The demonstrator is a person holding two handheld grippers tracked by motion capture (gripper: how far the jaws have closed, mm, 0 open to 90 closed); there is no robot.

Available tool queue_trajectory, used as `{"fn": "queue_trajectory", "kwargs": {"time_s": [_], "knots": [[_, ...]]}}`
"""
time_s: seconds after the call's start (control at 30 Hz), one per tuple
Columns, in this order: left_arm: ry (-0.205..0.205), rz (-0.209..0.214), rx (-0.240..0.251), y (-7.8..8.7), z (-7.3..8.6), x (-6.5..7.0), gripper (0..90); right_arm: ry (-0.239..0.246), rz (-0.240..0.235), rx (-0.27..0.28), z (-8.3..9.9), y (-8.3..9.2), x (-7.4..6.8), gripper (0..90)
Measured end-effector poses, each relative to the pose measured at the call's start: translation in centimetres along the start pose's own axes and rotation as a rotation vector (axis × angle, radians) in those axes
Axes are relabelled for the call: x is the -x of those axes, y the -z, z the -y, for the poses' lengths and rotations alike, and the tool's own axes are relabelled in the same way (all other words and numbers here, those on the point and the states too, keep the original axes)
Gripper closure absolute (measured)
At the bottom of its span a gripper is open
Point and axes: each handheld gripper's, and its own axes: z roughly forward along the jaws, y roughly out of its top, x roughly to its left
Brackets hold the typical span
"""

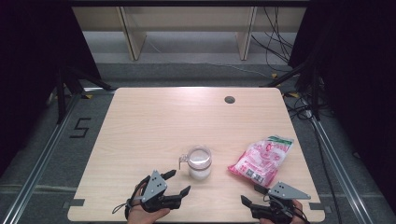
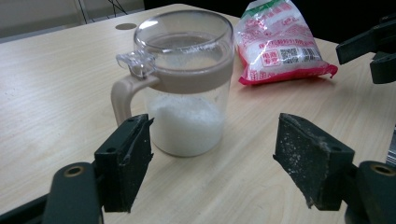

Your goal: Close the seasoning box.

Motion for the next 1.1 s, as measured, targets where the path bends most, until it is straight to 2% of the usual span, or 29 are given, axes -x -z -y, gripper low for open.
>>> {"fn": "queue_trajectory", "kwargs": {"time_s": [0.07,0.1,0.13,0.17,0.2,0.23,0.27,0.3,0.33,0.37,0.4,0.43,0.47,0.5,0.53,0.57,0.6,0.63,0.67,0.7,0.73,0.77,0.8,0.87,0.9,0.93,0.97,1.07,1.1], "knots": [[0.007,0.004,-0.005,-0.1,0.3,0.2,26.3,0.045,-0.004,-0.005,0.1,0.0,0.2,31.9],[0.022,0.01,-0.003,-0.2,0.5,0.4,26.2,0.013,0.006,-0.013,0.3,0.0,-0.1,31.9],[0.035,0.016,0.0,-0.3,0.6,0.5,26.1,0.053,0.01,-0.007,0.3,0.0,0.1,31.6],[0.022,0.012,-0.011,-0.2,0.8,0.5,26.0,0.058,0.004,-0.017,0.4,0.1,0.2,31.3],[0.034,0.017,-0.002,-0.3,1.0,0.6,26.0,0.014,-0.006,-0.021,0.5,0.1,-0.2,30.8],[0.038,0.02,-0.013,-0.3,1.1,0.7,25.9,0.047,-0.004,-0.018,0.6,0.1,0.0,30.4],[0.033,0.017,-0.021,-0.3,1.3,0.8,25.8,0.005,-0.013,-0.04,0.6,0.3,-0.3,30.3],[0.037,0.028,-0.02,-0.4,1.5,0.8,25.7,0.008,-0.015,-0.044,0.7,0.3,-0.3,30.3],[0.035,0.022,-0.031,-0.3,1.6,0.9,25.5,0.052,-0.017,-0.026,0.8,0.0,0.0,30.1],[0.045,0.032,-0.028,-0.4,1.8,1.0,25.0,0.065,-0.007,-0.034,0.9,0.1,0.0,29.9],[0.047,0.03,-0.026,-0.5,1.9,1.1,25.0,0.03,-0.019,-0.041,1.0,0.1,-0.3,29.9],[0.043,0.03,-0.035,-0.4,2.0,1.1,25.0,0.051,-0.039,-0.039,1.0,0.0,-0.1,29.9],[0.05,0.036,-0.031,-0.5,2.2,1.2,24.9,0.037,-0.011,-0.054,1.1,0.1,-0.3,29.8],[0.041,0.034,-0.042,-0.4,2.3,1.2,24.8,0.046,-0.014,-0.054,1.1,0.2,-0.3,29.6],[0.029,0.032,-0.051,-0.4,2.3,1.3,24.7,0.011,-0.024,-0.057,1.3,0.2,-0.6,29.6],[0.022,0.04,-0.036,-0.6,2.4,1.3,24.5,0.053,-0.019,-0.055,1.3,0.2,-0.3,29.5],[0.053,0.034,-0.034,-0.7,2.5,1.5,24.4,0.052,-0.014,-0.063,1.4,0.3,-0.4,29.3],[0.029,0.039,-0.042,-0.6,2.4,1.4,24.4,0.021,-0.022,-0.07,1.5,0.3,-0.7,29.3],[0.001,0.039,-0.051,-0.5,2.3,1.2,24.4,0.039,-0.014,-0.069,1.6,0.2,-0.7,29.2],[-0.005,0.04,-0.053,-0.5,2.3,1.2,24.4,0.067,-0.01,-0.079,1.6,0.3,-0.6,29.1],[0.005,0.042,-0.05,-0.6,2.4,1.3,24.3,0.072,0.001,-0.078,1.8,0.1,-0.7,29.0],[0.01,0.036,-0.057,-0.6,2.4,1.4,24.3,0.073,-0.012,-0.081,1.8,0.1,-0.7,28.9],[0.015,0.033,-0.058,-0.6,2.4,1.5,24.3,0.034,-0.003,-0.107,1.9,0.3,-1.1,28.9],[0.007,0.043,-0.066,-0.6,2.4,1.3,24.3,0.076,-0.017,-0.091,1.9,0.2,-0.9,28.9],[0.006,0.036,-0.062,-0.6,2.5,1.4,24.3,0.051,-0.007,-0.107,2.0,0.3,-1.2,28.9],[0.021,0.035,-0.067,-0.7,2.5,1.5,24.3,0.053,-0.011,-0.108,2.0,0.3,-1.3,28.9],[0.023,0.036,-0.067,-0.7,2.5,1.5,24.3,0.081,-0.009,-0.101,2.0,0.2,-1.0,28.8],[0.026,0.038,-0.066,-0.7,2.5,1.5,24.3,0.08,-0.019,-0.097,2.1,0.1,-1.0,28.7],[0.008,0.041,-0.065,-0.7,2.5,1.4,24.3,0.075,-0.017,-0.098,2.1,0.1,-1.1,28.8]]}}
